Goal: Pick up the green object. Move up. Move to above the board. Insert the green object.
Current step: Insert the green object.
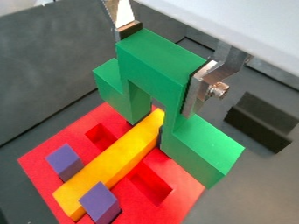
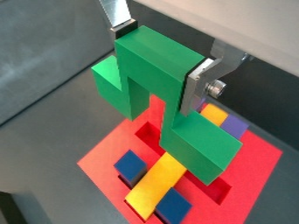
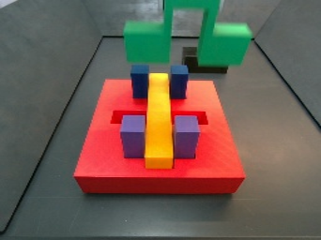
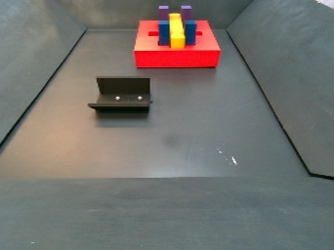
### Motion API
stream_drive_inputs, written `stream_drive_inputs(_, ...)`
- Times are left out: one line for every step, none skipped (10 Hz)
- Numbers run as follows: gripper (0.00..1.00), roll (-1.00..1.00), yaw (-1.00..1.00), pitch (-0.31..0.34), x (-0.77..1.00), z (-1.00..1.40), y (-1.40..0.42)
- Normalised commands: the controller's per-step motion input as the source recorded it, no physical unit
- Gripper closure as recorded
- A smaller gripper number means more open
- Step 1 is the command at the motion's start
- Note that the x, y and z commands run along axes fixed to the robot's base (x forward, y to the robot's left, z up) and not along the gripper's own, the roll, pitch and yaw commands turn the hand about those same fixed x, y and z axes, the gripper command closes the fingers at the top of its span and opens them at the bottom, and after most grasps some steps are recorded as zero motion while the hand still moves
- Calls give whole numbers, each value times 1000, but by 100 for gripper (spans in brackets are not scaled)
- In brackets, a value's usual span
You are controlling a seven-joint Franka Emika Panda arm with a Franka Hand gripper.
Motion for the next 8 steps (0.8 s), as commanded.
stream_drive_inputs(100,-63,-174,0,-283,-394,6)
stream_drive_inputs(100,-91,-183,0,-340,-406,31)
stream_drive_inputs(100,-191,-180,0,-346,-286,3)
stream_drive_inputs(100,-199,-26,-10,-263,-263,0)
stream_drive_inputs(100,-160,0,0,-46,-294,0)
stream_drive_inputs(100,-186,23,0,-40,-271,0)
stream_drive_inputs(100,-226,40,0,-57,-194,0)
stream_drive_inputs(100,-264,26,0,-120,-129,0)
